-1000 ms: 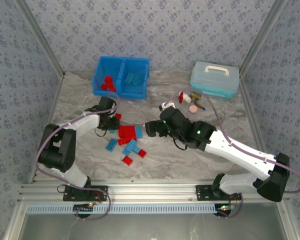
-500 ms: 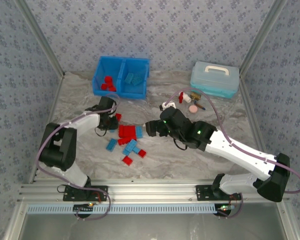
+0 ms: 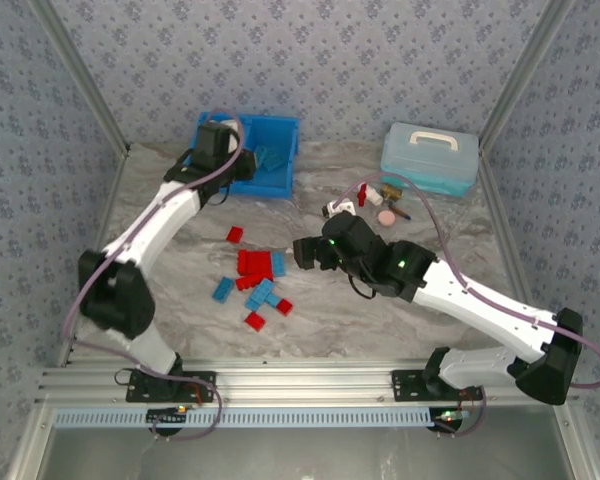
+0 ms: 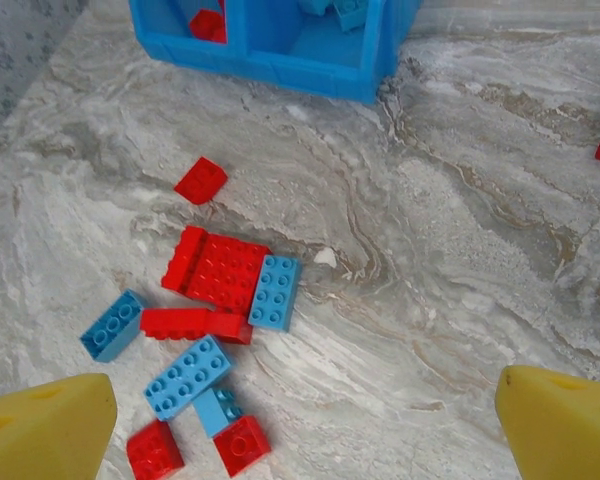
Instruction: Sort the legos into containers by color
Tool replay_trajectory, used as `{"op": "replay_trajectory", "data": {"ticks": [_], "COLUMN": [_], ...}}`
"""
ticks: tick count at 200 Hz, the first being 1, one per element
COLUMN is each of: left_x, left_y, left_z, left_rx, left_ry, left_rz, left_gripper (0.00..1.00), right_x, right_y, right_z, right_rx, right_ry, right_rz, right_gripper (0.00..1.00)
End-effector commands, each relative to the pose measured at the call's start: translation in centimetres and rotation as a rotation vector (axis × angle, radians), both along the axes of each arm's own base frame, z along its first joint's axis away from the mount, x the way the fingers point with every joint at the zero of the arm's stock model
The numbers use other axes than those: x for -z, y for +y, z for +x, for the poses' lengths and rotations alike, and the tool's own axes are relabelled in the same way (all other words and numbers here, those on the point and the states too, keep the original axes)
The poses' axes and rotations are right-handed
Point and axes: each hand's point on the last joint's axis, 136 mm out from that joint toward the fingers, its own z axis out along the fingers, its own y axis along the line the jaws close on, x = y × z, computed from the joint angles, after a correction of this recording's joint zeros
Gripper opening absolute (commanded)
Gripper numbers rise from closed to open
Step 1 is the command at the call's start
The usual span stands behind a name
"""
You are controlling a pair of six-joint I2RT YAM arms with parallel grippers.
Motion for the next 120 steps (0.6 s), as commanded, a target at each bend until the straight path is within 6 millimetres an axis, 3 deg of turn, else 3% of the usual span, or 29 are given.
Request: {"op": "replay_trajectory", "data": {"ticks": [1, 20, 23, 39, 77, 104, 120], "left_x": [3.1, 5.2, 5.8, 6.8, 9.8, 8.9, 6.9], "left_y": [-0.8, -1.1, -1.0, -1.2, -2.1, -2.8, -2.8], "left_z": [3.8, 6.9, 7.2, 9.2, 11.1, 11.4, 11.1], "left_rx": [0.011, -0.002, -0.007, -0.019, -0.001, 0.016, 0.019], "left_ry": [0.044, 0.089, 0.101, 0.118, 0.176, 0.170, 0.142], "left_rz": [0.084, 0.129, 0.136, 0.138, 0.132, 0.103, 0.090], "left_gripper": [0.20, 0.21, 0.21, 0.23, 0.33, 0.41, 0.48], "right_x": [-2.5, -3.2, -2.0, -1.9, -1.8, -1.7, -1.7], "right_y": [-1.2, -1.8, -2.1, -2.7, -3.5, -3.5, -3.5], "right_z": [-0.2, -0.4, -0.5, -0.8, -1.2, -1.3, -1.3], "right_rx": [0.048, 0.070, 0.072, 0.093, 0.114, 0.114, 0.115], "right_ry": [-0.032, -0.044, -0.031, -0.023, -0.029, -0.029, -0.028], "right_rz": [0.050, 0.078, 0.054, 0.075, 0.090, 0.089, 0.089], "right_gripper": [1.00, 1.00, 1.00, 1.00, 1.00, 1.00, 1.00]}}
